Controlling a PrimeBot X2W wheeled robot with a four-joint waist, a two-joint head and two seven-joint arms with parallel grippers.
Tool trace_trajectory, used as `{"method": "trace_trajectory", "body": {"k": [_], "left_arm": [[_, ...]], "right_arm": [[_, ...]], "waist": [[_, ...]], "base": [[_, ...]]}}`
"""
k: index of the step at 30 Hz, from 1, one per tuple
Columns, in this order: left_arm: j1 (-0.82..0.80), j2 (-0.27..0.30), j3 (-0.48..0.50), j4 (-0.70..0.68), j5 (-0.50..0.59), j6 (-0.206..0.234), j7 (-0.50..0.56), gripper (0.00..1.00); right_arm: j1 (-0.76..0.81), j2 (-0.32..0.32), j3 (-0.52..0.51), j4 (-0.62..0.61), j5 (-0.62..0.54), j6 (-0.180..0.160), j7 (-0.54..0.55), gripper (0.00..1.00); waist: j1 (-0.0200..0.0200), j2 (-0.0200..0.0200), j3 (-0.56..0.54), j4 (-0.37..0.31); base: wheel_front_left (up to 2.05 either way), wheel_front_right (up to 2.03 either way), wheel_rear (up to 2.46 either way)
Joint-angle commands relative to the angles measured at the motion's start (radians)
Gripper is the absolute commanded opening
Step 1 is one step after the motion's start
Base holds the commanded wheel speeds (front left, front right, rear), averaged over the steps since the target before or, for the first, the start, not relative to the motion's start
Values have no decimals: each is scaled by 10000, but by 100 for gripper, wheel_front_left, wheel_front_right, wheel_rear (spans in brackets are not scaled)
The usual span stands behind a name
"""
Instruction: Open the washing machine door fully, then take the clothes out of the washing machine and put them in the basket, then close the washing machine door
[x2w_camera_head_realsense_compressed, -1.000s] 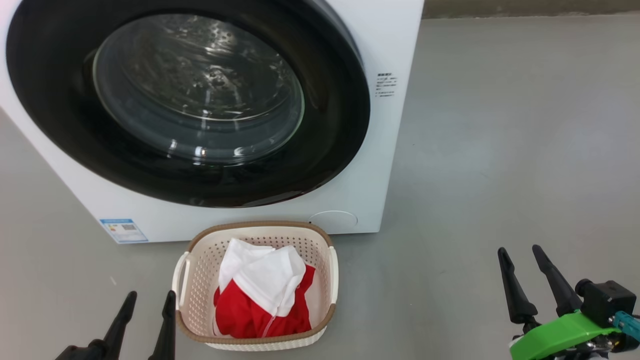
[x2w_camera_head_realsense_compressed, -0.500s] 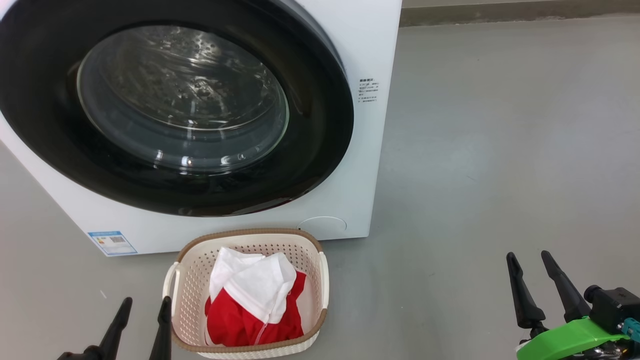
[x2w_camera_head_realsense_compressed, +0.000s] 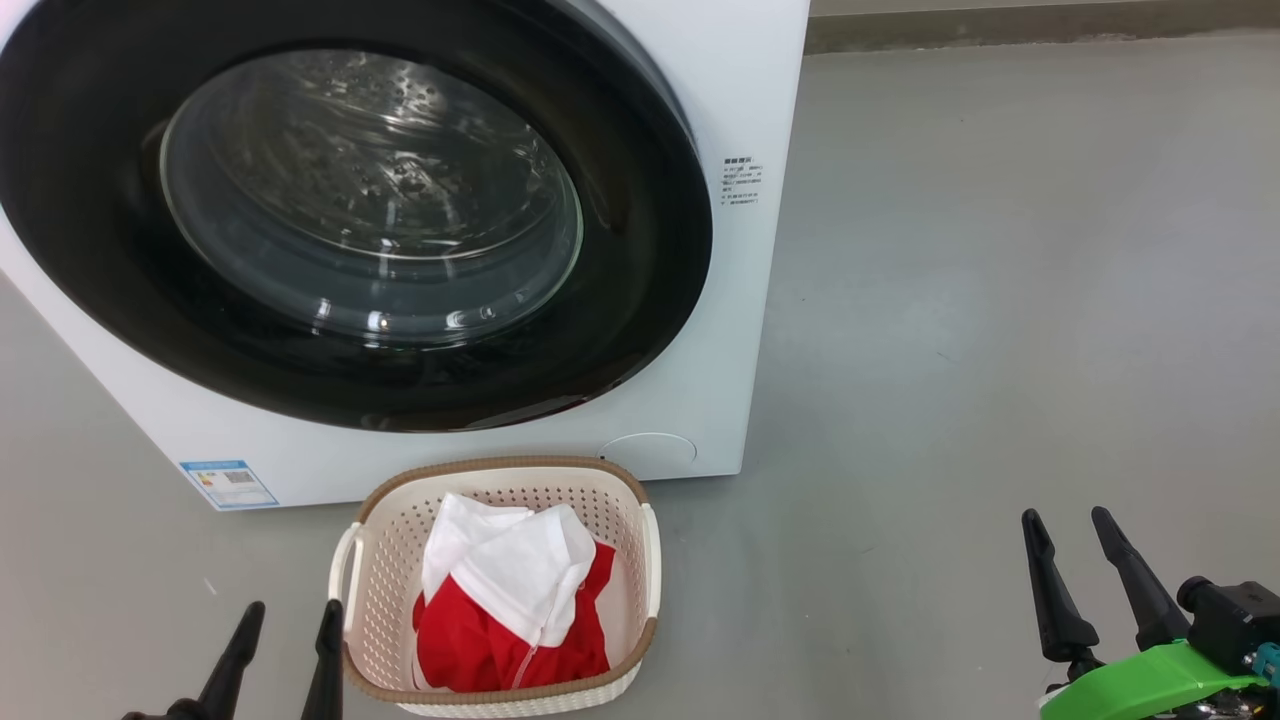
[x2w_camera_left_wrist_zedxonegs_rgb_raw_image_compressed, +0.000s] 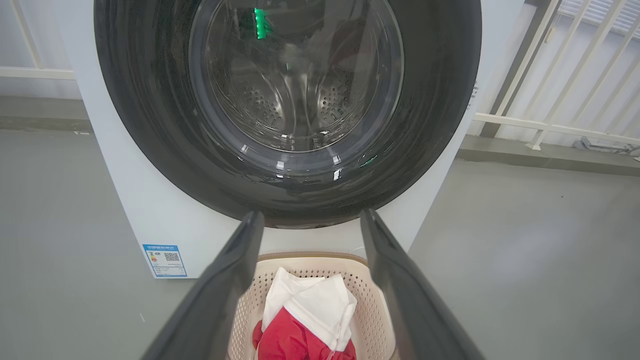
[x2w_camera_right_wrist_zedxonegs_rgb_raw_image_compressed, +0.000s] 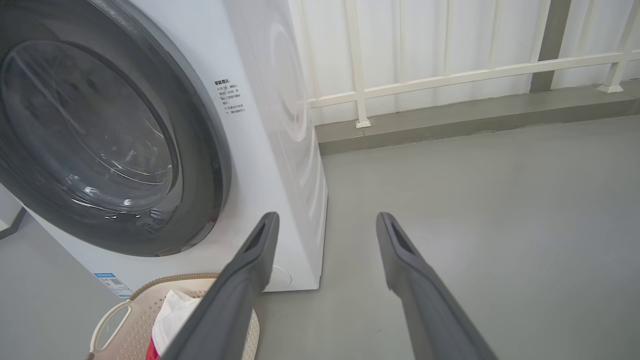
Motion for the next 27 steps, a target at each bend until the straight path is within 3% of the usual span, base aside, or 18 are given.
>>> {"method": "trace_trajectory", "body": {"k": [1, 13, 14, 27], "left_arm": [[-170, 98, 388, -294, 88, -54, -122, 100], [-169, 90, 403, -394, 83, -54, -122, 100], [-1, -7, 24, -107, -2, -2, 0, 0], [-22, -424, -75, 725, -497, 13, 169, 0]], "right_arm": [[-116, -96, 195, -270, -41, -9, -63, 100], [-156, -85, 211, -319, -61, -9, -63, 100], [-1, 37, -5, -52, 0, 0, 1, 0], [-4, 441, 67, 777, 445, 1, 145, 0]], "waist": [[0, -1, -10, 1], [0, -1, 37, 10], [0, -1, 37, 10], [12, -1, 18, 17]], "base": [[0, 0, 0], [0, 0, 0], [0, 0, 0], [0, 0, 0]]}}
